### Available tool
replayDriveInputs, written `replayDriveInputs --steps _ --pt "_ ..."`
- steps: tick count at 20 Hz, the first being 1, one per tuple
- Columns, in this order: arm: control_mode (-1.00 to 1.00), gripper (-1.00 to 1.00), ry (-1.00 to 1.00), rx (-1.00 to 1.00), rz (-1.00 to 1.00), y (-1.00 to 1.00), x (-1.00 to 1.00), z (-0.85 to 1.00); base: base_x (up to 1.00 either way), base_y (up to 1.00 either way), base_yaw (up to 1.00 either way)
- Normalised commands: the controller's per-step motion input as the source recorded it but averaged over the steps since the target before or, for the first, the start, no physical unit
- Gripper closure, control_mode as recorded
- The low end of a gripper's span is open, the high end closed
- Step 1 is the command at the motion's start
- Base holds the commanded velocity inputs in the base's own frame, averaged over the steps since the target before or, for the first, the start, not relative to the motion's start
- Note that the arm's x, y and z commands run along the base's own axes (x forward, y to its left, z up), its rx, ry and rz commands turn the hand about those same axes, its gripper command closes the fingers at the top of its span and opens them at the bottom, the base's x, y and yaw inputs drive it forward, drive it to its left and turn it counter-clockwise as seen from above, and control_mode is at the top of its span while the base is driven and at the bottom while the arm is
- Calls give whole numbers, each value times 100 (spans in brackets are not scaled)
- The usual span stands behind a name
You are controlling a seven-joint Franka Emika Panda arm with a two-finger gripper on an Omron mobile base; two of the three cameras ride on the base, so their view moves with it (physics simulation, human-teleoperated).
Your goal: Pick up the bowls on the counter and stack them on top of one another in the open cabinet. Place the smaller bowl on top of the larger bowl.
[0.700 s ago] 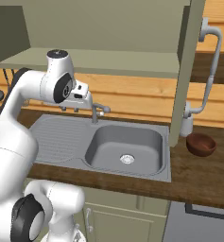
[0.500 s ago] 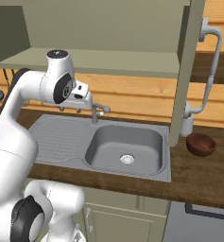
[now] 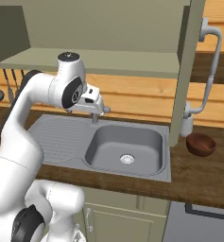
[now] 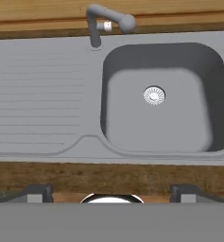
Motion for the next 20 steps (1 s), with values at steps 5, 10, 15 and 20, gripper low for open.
replayDriveInputs --steps 5,10,15,20 --pt "100 -100 0 0 0 0 0 0 -47 -6 0" --pt "100 -100 0 0 0 0 0 0 -100 -29 0" --pt "100 -100 0 0 0 0 0 0 -77 -63 -1" --pt "100 -100 0 0 0 0 0 0 -26 -99 -8"
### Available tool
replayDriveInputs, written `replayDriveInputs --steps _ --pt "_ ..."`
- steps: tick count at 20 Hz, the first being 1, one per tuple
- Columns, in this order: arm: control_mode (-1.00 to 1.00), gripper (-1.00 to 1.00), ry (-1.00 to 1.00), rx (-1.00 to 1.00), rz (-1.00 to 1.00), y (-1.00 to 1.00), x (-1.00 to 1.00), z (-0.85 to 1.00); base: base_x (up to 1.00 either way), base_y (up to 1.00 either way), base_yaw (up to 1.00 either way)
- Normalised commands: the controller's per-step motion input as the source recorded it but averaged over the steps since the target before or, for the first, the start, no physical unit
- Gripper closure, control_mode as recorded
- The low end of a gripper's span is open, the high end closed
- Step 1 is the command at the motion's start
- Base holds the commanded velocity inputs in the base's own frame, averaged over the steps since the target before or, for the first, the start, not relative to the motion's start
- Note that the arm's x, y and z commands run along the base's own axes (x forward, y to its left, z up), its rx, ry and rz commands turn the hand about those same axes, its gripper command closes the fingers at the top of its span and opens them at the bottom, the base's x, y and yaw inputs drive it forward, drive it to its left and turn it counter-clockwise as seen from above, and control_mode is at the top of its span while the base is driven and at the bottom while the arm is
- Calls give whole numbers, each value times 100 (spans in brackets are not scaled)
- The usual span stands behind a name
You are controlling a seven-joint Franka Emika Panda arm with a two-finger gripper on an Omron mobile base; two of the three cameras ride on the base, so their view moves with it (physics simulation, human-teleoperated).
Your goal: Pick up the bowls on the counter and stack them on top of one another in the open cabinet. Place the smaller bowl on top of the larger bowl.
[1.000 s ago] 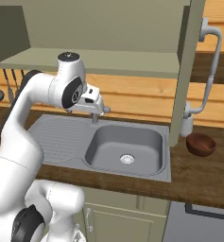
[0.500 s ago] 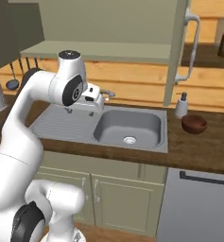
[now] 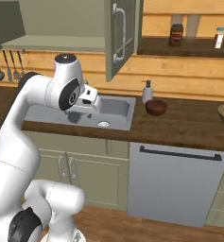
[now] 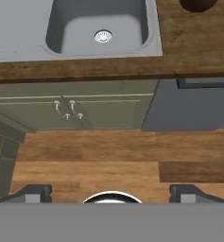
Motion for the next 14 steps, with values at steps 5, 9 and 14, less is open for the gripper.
replayDriveInputs --steps 5,9,14 --pt "100 -100 0 0 0 0 0 0 0 -100 -11" --pt "100 -100 0 0 0 0 0 0 19 -100 -5" --pt "100 -100 0 0 0 0 0 0 48 -72 1"
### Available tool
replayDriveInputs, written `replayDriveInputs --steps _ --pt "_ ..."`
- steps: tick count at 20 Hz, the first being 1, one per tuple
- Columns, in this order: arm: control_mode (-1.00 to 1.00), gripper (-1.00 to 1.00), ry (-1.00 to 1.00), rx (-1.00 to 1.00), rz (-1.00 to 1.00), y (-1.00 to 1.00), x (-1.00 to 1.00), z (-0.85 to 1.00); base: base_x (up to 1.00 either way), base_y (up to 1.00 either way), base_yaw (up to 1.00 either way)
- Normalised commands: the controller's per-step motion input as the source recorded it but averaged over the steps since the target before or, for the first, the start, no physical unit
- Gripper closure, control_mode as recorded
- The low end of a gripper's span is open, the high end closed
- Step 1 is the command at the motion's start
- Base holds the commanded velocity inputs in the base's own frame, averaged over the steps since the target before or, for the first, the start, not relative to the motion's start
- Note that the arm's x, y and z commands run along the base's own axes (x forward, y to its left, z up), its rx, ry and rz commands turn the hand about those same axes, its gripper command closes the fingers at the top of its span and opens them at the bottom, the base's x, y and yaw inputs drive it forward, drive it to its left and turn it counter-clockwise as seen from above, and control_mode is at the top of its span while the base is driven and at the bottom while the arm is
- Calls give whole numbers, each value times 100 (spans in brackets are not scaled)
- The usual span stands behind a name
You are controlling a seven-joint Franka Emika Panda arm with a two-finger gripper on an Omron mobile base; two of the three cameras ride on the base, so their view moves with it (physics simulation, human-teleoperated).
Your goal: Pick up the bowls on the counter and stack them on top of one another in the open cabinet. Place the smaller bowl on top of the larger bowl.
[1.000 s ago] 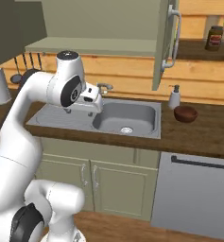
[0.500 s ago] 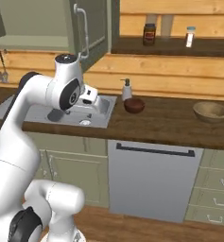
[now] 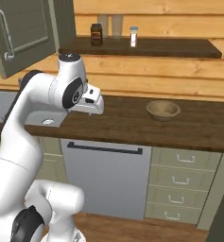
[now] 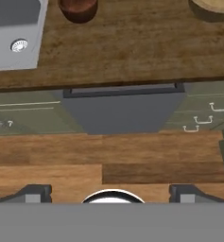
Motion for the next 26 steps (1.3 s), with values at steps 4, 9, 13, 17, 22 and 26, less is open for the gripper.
replayDriveInputs --steps 4,9,13,17,22,26 --pt "100 -100 0 0 0 0 0 0 72 -31 2" --pt "100 -100 0 0 0 0 0 0 66 -1 0" --pt "100 -100 0 0 0 0 0 0 62 -19 3" --pt "100 -100 0 0 0 0 0 0 44 -48 7" --pt "100 -100 0 0 0 0 0 0 57 -24 4" --pt "100 -100 0 0 0 0 0 0 32 7 1"
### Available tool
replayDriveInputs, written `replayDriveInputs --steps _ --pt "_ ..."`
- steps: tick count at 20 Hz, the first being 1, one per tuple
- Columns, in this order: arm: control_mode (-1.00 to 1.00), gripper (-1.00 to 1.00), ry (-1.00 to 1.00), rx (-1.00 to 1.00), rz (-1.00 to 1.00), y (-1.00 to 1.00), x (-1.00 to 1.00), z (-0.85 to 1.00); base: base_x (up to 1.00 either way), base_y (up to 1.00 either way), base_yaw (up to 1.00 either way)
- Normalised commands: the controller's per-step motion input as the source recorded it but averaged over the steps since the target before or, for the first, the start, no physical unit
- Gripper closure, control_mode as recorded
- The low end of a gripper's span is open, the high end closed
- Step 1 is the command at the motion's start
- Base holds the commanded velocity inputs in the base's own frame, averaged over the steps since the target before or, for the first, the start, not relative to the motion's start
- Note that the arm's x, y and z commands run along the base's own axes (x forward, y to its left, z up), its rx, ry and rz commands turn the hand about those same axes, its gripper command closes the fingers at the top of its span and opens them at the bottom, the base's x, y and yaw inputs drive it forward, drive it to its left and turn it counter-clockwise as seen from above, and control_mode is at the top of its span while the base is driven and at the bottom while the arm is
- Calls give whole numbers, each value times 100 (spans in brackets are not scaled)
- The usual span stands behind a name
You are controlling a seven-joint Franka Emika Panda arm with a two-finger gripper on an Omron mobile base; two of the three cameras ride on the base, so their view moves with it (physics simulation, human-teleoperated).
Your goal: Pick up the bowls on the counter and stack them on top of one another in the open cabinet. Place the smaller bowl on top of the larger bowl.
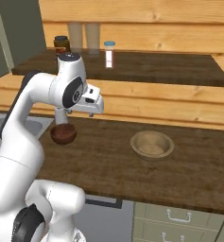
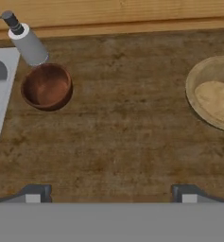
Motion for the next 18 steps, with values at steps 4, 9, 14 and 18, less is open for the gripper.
replayDriveInputs --steps 4,9,14,18 --pt "-100 -100 -6 0 0 75 11 -45 0 0 0" --pt "-100 -100 -3 0 0 98 19 -70 0 0 0" --pt "-100 -100 0 0 0 82 18 -88 0 0 0" --pt "-100 -100 0 14 -1 1 34 -61 0 0 0"
